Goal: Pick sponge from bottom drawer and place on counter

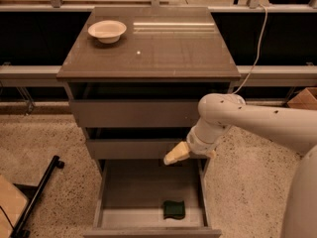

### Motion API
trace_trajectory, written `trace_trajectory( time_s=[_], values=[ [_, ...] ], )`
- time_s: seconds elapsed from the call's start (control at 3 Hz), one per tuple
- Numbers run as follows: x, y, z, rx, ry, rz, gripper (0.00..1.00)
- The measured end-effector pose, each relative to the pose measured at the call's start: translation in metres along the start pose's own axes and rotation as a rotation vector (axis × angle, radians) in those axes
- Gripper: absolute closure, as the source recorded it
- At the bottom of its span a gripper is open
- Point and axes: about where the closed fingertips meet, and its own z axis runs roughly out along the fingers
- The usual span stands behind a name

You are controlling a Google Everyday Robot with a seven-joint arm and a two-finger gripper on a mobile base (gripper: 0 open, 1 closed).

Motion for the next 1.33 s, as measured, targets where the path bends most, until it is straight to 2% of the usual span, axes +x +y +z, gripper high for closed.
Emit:
trace_trajectory(
  time_s=[0.33, 0.67, 1.33],
  values=[
    [0.0, 0.0, 0.0, 0.0, 0.0, 0.0, 0.0],
    [-0.002, 0.007, 0.038, -0.034, 0.032, 0.03, 0.0],
    [-0.005, 0.01, 0.167, -0.123, 0.142, 0.221, 0.0]
  ],
)
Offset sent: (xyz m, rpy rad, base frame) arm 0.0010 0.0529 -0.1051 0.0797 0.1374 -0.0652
